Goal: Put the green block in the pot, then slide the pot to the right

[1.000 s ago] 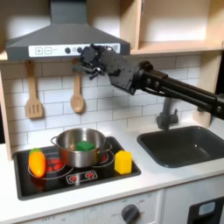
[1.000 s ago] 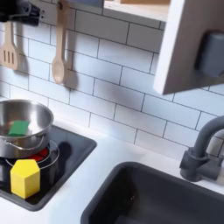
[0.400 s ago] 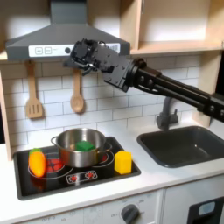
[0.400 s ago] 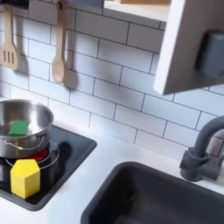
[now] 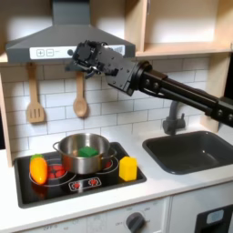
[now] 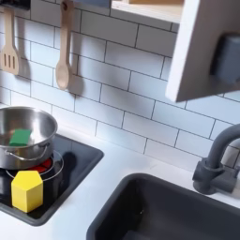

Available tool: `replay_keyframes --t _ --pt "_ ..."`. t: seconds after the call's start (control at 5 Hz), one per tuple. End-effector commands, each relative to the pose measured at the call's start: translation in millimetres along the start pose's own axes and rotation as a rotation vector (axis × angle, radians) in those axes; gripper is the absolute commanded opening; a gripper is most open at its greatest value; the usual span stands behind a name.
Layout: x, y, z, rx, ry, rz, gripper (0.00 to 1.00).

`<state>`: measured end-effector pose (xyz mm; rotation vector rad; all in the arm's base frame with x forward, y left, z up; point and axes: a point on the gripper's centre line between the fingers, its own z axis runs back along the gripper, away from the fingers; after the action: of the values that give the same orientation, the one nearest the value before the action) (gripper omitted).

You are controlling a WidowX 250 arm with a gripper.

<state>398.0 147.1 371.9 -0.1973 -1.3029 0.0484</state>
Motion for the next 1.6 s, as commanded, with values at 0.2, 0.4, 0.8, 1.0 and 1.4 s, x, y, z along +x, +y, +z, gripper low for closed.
replay_keyframes --t 0.2,0.4,0.8,1.0,1.4 --pt "-2.3 -2.2 -2.0 -0.009 0.007 0.006 0.00" --pt "-11.1 2.1 2.4 0.004 0.057 -0.021 0.00" --pt "-31.2 0.3 0.7 -0.026 0.168 -0.065 0.00" --pt "-31.8 -5.9 4.2 -0.051 0.190 -0.078 0.00" --pt "-27.5 -8.7 12.0 -0.093 0.190 -0.063 0.00"
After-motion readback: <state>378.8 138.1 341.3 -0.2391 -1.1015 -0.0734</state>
